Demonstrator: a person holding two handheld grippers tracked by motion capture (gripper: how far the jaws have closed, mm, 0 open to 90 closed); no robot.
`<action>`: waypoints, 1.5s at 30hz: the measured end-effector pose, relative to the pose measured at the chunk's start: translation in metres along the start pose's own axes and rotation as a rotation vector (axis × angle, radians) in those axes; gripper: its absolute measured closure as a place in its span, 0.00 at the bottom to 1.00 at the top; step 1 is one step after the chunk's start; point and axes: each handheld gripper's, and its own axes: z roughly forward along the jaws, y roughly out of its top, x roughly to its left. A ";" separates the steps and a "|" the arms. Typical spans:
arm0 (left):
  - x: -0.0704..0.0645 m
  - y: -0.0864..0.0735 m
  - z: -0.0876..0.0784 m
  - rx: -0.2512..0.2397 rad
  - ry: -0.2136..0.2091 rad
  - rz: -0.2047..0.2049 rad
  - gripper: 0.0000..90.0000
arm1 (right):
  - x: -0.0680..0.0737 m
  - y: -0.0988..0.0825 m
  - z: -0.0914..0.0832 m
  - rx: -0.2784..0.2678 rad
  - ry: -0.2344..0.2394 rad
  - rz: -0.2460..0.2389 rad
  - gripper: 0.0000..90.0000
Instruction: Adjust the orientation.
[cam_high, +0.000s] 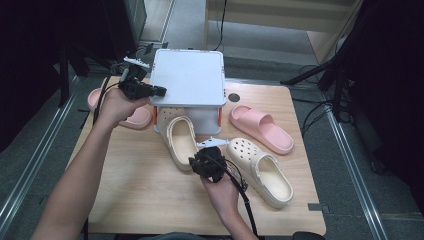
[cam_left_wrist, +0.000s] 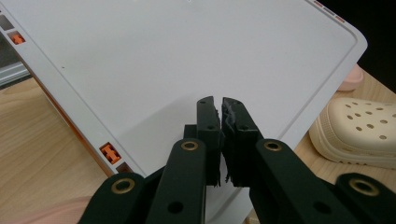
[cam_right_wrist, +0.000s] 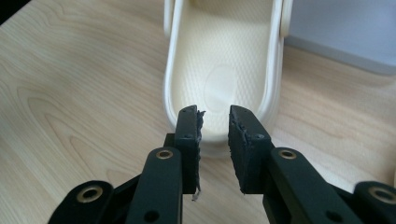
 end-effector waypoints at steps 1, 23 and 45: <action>0.000 0.000 0.000 0.001 0.000 0.000 0.95 | 0.000 -0.001 0.000 0.004 0.001 0.002 0.83; 0.000 0.000 0.001 -0.008 0.006 -0.001 0.98 | 0.014 -0.018 -0.012 -0.008 0.077 -0.022 1.00; -0.003 -0.003 0.001 -0.023 0.021 0.002 0.98 | 0.007 -0.035 0.011 0.027 0.058 -0.015 1.00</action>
